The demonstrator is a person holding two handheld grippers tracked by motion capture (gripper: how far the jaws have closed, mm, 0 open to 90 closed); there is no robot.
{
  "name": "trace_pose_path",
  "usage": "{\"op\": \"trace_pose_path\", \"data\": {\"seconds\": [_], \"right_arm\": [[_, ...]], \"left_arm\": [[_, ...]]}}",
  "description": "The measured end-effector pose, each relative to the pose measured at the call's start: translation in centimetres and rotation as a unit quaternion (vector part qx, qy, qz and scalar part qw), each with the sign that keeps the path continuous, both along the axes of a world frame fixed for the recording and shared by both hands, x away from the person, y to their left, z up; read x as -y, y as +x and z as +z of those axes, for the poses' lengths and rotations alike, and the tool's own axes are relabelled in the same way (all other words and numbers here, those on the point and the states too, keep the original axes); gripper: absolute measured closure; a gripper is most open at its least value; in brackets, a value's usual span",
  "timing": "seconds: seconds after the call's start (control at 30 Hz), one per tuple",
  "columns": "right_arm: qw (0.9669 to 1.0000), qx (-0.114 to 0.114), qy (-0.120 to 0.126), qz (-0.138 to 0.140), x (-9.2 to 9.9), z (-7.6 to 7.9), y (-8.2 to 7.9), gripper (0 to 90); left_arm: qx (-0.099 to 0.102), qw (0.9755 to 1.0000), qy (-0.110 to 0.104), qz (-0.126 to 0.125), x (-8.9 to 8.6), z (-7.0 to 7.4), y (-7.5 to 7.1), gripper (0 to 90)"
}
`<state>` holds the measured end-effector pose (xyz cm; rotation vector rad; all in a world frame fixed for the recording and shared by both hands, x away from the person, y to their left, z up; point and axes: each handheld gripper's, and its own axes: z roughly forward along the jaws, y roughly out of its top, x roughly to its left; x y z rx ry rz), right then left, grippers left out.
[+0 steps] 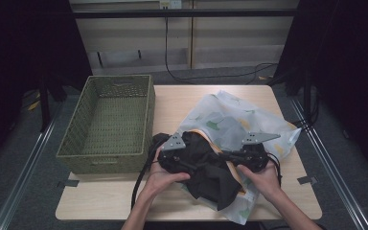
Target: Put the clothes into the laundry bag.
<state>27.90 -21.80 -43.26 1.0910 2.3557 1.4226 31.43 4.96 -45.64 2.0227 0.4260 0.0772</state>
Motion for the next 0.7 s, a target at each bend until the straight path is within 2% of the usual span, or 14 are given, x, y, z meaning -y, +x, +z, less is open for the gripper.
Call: {"op": "trace_pose_path", "data": {"seconds": [0.03, 0.07, 0.13, 0.2, 0.27, 0.3, 0.37, 0.47, 0.5, 0.53, 0.57, 0.6, 0.63, 0.7], "right_arm": [[1.0000, 0.000, 0.000, -0.001, 0.0, 0.0, 0.0, 88.5], [1.0000, -0.001, 0.001, 0.000, 0.0, 0.0, 0.0, 88.5], [1.0000, -0.001, 0.000, 0.000, 0.0, 0.0, 0.0, 88.5], [1.0000, -0.001, 0.000, -0.001, 0.0, 0.0, 0.1, 88.5], [1.0000, -0.002, -0.001, -0.001, 0.0, -0.1, 0.1, 88.5], [1.0000, -0.001, -0.001, 0.000, 0.0, -0.1, 0.2, 88.5], [1.0000, -0.002, -0.003, 0.001, -0.1, -0.1, 0.2, 88.5], [1.0000, -0.001, -0.008, 0.003, -0.3, -0.2, 0.1, 88.5], [1.0000, -0.001, -0.008, 0.004, -0.3, -0.2, 0.0, 88.5], [1.0000, -0.002, -0.008, 0.005, -0.4, -0.2, 0.0, 88.5], [1.0000, -0.003, -0.008, 0.004, -0.4, -0.2, 0.0, 88.5], [0.9999, -0.002, -0.010, 0.006, -0.5, -0.3, 0.0, 88.6], [0.9999, -0.002, -0.010, 0.006, -0.6, -0.3, 0.0, 88.6], [0.9999, -0.001, -0.013, 0.007, -0.7, -0.3, 0.0, 88.7]], "left_arm": [[-0.001, 1.0000, 0.002, -0.003, 0.3, -0.3, -0.2, 0.9], [0.004, 0.9998, 0.017, -0.011, 0.6, -0.6, -0.3, 0.0], [-0.002, 0.9991, 0.034, -0.025, 1.1, -1.1, -0.5, 0.0], [0.000, 0.9972, 0.065, -0.038, 1.7, -1.7, -0.7, 0.0], [-0.001, 0.9965, 0.072, -0.043, 2.1, -2.3, -0.8, 0.0], [0.010, 0.9946, 0.096, -0.037, 2.6, -2.8, -0.9, 0.0], [0.019, 0.9925, 0.115, -0.036, 3.1, -3.5, -1.1, 0.0], [0.030, 0.9925, 0.116, -0.022, 3.5, -4.5, -1.4, 0.0], [0.034, 0.9894, 0.141, -0.011, 3.8, -4.8, -1.5, 0.0], [0.037, 0.9895, 0.140, -0.009, 3.9, -4.9, -1.6, 0.0], [0.038, 0.9885, 0.146, -0.004, 3.9, -4.8, -1.7, 0.3], [0.040, 0.9874, 0.153, 0.001, 3.9, -4.7, -1.7, 3.1], [0.043, 0.9886, 0.144, 0.003, 3.9, -4.7, -1.6, 7.0], [0.046, 0.9885, 0.143, 0.018, 3.8, -4.5, -1.3, 21.5]]}}
